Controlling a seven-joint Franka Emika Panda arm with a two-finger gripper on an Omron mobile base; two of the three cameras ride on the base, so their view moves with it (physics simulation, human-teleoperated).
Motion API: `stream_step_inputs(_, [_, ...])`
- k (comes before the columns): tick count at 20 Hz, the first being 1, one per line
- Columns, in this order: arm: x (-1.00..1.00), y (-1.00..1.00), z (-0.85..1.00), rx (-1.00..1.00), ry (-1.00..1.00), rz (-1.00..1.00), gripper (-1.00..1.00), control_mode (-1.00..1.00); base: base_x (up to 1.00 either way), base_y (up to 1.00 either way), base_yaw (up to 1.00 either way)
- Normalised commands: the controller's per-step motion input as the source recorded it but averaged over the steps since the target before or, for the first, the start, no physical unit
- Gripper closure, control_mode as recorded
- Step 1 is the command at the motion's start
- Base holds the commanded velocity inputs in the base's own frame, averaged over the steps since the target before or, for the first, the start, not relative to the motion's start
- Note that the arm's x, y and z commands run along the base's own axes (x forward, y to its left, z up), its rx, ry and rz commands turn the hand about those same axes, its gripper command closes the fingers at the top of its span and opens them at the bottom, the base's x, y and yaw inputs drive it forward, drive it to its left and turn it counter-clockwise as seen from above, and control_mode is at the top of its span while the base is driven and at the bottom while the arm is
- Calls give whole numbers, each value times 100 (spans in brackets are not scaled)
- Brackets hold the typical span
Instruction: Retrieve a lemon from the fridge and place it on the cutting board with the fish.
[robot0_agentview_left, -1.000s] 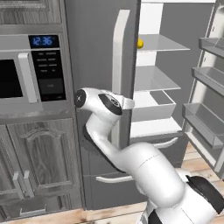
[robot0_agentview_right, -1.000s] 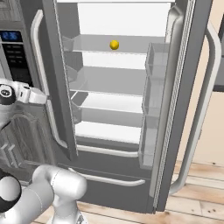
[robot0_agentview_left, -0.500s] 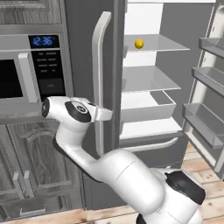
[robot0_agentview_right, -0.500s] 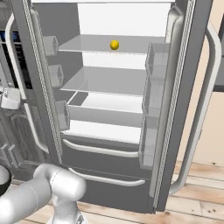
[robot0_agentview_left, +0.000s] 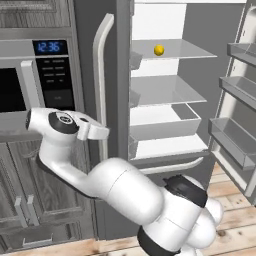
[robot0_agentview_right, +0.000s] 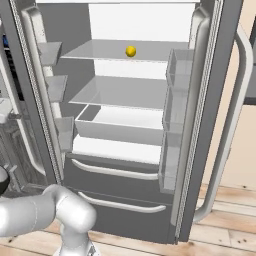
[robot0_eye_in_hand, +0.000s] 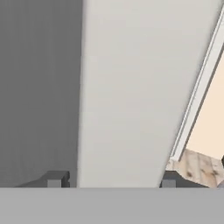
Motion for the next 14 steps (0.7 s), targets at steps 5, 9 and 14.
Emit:
stream_step_inputs(5, [0,30,0,0,0,-7,-100,-100,0,0,0])
stream_step_inputs(9, [-6,19,0,-6,3,-3,-100,-100,0,0,0])
stream_step_inputs(14, [-81,-42,0,-2,1,0,-100,-100,0,0,0])
